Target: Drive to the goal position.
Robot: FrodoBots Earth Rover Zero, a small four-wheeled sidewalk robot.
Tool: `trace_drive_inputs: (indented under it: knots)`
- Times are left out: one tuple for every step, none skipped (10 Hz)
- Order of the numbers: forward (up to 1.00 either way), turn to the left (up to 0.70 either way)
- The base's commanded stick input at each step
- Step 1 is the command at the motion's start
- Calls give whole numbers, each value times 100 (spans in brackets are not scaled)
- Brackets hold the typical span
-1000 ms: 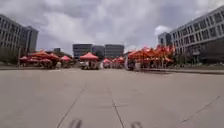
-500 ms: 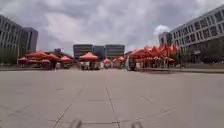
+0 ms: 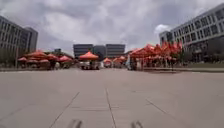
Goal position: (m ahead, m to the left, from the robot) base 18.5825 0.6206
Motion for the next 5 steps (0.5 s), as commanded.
trace_drive_inputs:
  knots:
    - [85, -2]
    - [85, 0]
    - [85, 5]
    - [85, 16]
    - [85, 11]
